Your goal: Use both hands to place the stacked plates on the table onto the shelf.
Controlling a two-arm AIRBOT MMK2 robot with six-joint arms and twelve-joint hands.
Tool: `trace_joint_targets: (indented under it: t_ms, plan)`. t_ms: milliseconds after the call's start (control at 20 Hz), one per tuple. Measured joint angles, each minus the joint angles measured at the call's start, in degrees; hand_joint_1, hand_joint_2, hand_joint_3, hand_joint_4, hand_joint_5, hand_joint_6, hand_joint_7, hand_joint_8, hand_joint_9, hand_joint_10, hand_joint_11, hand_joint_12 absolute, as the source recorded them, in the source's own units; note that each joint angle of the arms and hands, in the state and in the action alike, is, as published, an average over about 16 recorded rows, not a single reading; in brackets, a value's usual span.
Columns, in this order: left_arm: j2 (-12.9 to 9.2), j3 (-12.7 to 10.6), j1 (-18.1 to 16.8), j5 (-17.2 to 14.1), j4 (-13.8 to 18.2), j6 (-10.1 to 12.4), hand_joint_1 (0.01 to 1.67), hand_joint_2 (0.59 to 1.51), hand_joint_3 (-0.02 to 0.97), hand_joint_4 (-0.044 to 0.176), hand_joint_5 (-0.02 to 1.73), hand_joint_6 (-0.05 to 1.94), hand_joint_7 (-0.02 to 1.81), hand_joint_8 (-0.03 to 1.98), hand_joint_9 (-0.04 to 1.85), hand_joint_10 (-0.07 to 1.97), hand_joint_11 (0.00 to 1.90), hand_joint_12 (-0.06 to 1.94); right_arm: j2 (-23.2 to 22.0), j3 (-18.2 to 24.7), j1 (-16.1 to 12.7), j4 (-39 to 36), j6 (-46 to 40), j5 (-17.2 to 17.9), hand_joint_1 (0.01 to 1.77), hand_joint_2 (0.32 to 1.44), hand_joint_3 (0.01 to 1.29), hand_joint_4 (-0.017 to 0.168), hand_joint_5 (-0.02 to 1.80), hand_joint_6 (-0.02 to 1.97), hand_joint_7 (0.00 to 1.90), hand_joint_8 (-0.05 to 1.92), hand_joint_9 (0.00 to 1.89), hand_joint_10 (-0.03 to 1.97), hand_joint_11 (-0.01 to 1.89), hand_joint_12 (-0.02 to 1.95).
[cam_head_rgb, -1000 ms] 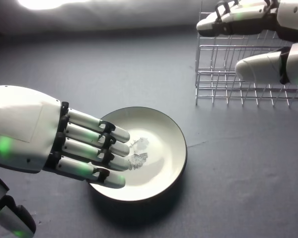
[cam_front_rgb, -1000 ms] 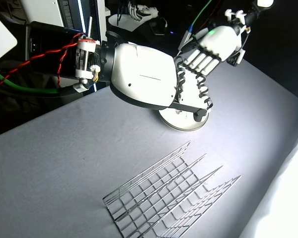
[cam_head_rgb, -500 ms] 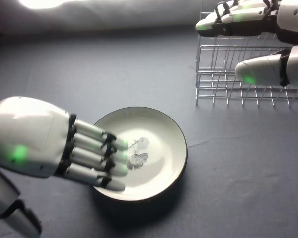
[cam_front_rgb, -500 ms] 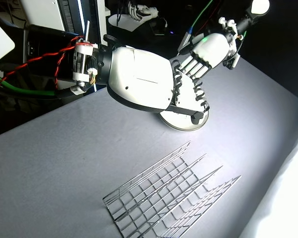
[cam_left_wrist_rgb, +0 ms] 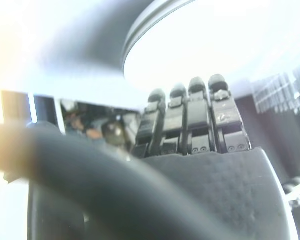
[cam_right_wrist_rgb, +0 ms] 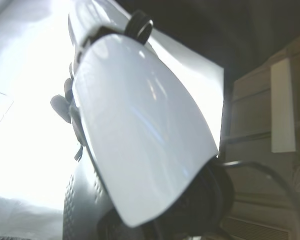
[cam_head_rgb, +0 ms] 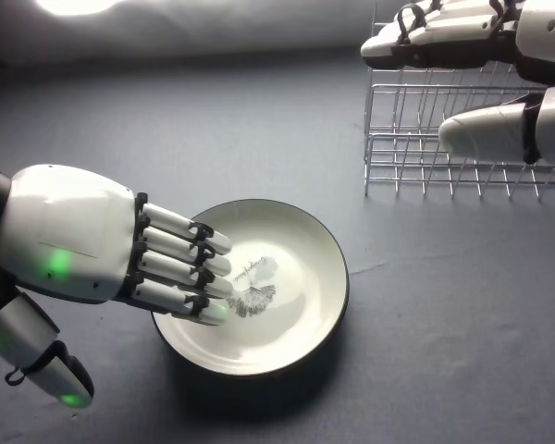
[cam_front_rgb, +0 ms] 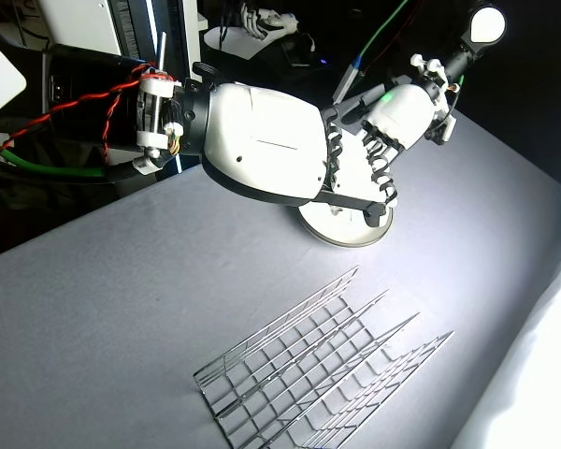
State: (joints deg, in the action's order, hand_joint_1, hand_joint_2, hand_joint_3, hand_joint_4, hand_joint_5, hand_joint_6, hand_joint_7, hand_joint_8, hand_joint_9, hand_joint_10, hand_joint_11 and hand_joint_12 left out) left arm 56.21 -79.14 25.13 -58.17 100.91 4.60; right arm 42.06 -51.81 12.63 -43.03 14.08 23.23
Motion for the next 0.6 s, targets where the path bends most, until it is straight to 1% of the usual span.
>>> trace_joint_targets:
  t_ms: [300,600]
  plan:
    - [1.2,-2.3,1.3,0.6,0.3,-0.1,0.02,1.121,0.019,0.006,0.03,0.01,0.02,0.0,0.02,0.01,0.01,0.01,-0.1,0.0,0.3,-0.3,0.1,0.6,0.02,1.42,0.01,-0.002,0.25,0.01,0.27,0.01,0.26,0.02,0.01,0.91]
    - [1.9,-3.8,2.9,1.0,0.1,-0.8,0.02,1.118,0.02,0.005,0.03,0.01,0.02,0.0,0.02,0.0,0.02,0.01,-0.3,0.0,0.9,-0.7,0.2,1.5,0.02,1.42,0.01,-0.002,0.26,0.01,0.28,0.0,0.27,0.02,0.01,0.93]
